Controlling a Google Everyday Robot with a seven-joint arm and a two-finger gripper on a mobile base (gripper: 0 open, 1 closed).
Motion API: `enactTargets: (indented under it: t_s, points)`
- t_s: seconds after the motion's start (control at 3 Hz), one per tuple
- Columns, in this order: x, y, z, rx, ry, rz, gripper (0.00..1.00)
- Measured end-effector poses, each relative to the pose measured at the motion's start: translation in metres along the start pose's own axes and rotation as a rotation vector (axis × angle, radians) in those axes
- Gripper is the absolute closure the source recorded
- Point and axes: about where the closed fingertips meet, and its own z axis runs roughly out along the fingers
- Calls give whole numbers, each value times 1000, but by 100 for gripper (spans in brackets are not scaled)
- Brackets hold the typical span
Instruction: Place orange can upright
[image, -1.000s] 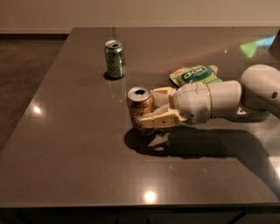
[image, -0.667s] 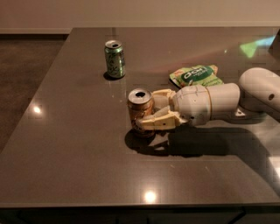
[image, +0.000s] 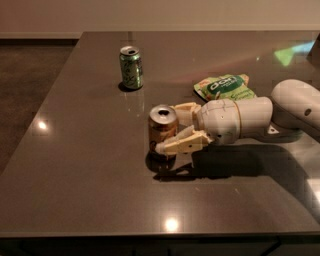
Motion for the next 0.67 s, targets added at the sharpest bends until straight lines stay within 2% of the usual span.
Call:
enactTargets:
  t_s: [0.33,0.67]
  points:
    - [-1,0,1,-3,0,-1,0]
    - [-1,0,1,-3,0,-1,0]
